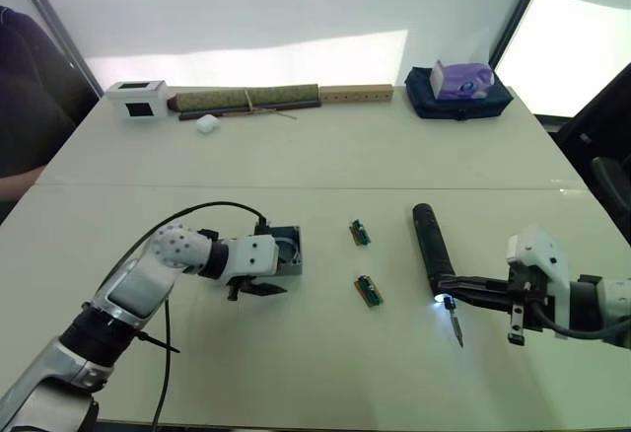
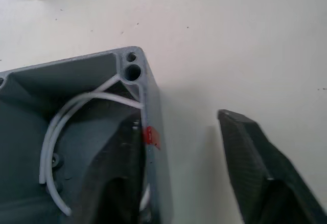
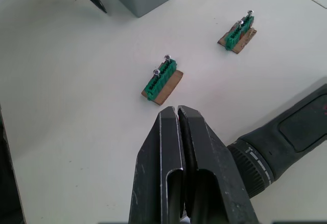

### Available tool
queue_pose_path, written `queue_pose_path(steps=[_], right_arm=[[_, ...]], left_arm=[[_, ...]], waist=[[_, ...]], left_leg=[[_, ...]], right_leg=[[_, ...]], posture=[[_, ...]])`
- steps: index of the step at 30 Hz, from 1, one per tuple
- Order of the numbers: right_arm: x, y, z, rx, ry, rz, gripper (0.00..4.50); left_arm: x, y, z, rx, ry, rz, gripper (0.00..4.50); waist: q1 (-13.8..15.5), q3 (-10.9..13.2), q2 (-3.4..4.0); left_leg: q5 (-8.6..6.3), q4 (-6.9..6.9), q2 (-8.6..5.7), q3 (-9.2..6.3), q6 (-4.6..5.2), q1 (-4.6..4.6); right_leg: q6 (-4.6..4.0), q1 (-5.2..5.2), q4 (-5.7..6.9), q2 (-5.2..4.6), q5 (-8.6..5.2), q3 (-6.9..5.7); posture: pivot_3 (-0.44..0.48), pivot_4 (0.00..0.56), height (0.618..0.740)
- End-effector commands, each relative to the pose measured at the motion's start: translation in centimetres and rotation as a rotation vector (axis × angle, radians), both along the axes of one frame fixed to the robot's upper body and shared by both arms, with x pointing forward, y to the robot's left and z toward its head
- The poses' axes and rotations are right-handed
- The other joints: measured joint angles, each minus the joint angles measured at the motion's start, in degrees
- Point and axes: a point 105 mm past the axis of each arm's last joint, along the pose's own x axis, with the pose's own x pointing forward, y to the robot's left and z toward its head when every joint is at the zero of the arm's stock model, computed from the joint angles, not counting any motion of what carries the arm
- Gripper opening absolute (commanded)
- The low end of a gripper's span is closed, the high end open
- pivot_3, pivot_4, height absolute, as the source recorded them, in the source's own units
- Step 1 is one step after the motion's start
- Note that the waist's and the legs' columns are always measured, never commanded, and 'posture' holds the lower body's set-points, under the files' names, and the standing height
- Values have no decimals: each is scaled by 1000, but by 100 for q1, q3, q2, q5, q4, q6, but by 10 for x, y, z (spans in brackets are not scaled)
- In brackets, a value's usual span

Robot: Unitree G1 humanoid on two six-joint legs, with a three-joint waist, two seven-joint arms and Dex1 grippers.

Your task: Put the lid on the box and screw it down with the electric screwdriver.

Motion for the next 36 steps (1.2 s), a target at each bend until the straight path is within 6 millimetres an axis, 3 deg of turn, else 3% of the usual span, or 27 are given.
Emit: queue_pose_path(steps=[1, 2, 8, 12, 18, 25, 32, 36], right_arm=[[-1, 4, 9, -2, -46, 19, 0], [0, 4, 9, -2, -47, 19, 0], [1, 5, 11, -2, -53, 17, 0], [1, 6, 10, -5, -53, 14, 0], [-1, 5, 11, -9, -54, 3, 0], [-4, 4, 11, -14, -57, -13, 0], [-6, 4, 11, -13, -60, -23, 0], [-6, 5, 11, -12, -62, -25, 0]], left_arm=[[-1, -3, 13, -5, -30, -48, 371], [-1, -3, 12, 5, -25, -59, 72], [4, -11, 13, 14, -29, -133, 72], [11, -30, 15, 26, -71, -247, 72], [14, -50, 15, 77, 14, -449, 72], [22, -51, 5, 204, -30, -556, 72], [25, -54, 3, 211, -39, -573, 72], [26, -56, 6, 195, -40, -552, 1181]], waist=[[0, 0, 0], [0, 0, 0], [1, 0, -1], [23, 1, -2], [-2, 3, -5], [0, 7, -11], [4, 6, -11], [0, 9, -16]], left_leg=[[0, 0, 0, 0, 0, 0], [0, 0, 0, 0, 0, -1], [0, 2, 0, 0, 0, 0], [5, 9, -5, -2, 8, -2], [6, 42, -6, -1, 14, -17], [1, 71, -6, -1, 22, -16], [8, 77, -8, -2, 33, -6], [11, 80, -10, -2, 39, -6]], right_leg=[[0, 0, 0, 0, 0, 0], [0, 0, 0, 0, 0, 0], [0, 1, 3, 1, 0, 0], [2, 3, 5, 0, 1, -4], [8, -2, 16, 4, 4, -1], [13, 1, 39, 4, 7, 1], [27, 14, 43, 1, 15, 2], [35, 17, 43, 0, 21, 4]], posture=[[0, 150, 740], [0, 150, 740], [0, 150, 740], [0, 150, 740], [0, 150, 740], [0, 150, 740], [0, 150, 740], [0, 150, 740]])
